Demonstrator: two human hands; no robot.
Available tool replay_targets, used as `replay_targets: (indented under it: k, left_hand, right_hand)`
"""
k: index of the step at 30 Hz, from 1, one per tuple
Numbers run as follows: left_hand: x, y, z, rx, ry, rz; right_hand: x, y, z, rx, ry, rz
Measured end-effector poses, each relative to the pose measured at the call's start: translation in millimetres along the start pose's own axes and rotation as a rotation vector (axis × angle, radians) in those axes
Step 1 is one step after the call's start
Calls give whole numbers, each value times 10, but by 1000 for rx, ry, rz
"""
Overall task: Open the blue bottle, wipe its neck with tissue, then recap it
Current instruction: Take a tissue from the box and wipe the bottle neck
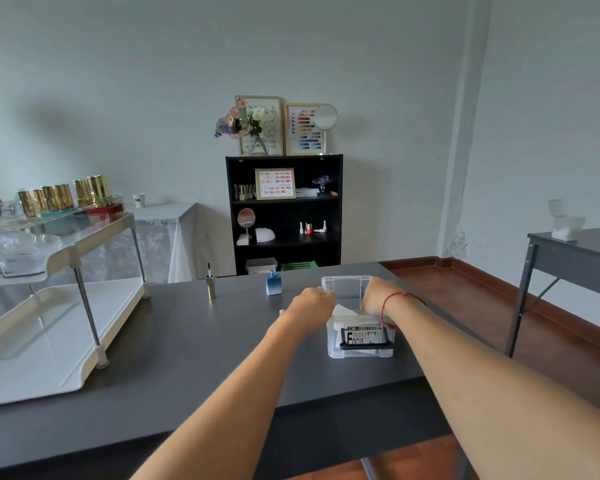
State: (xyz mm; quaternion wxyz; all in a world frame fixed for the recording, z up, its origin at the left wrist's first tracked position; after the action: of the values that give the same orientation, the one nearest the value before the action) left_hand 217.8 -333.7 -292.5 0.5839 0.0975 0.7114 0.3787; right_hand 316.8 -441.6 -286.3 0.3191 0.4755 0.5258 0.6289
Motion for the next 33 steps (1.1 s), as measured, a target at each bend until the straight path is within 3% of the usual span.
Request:
replay_targets:
  k: [8,17,33]
  left_hand:
    - [-109,44,38,-119,-29,36]
    - [-306,66,69,-209,-72,-10]
    - [-304,-91,115,-106,-87,-251]
  right_hand:
    - [-80,83,-105,-196,31,102]
    - [-206,86,-156,-231,50,527]
    - [-265,129,-309,-182,115,525]
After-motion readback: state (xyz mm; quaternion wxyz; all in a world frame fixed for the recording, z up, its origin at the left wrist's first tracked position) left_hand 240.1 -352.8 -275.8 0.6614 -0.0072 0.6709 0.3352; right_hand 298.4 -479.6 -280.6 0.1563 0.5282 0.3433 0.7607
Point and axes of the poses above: each hand's wrist, its own z-axis towards the middle knuckle, its own y-axis out of the back of the hand, x = y × z, the point moved 2 cm from there along z, towards the middle knuckle, and after that the axes turned 1 degree about -x, right-handed, at the moved point
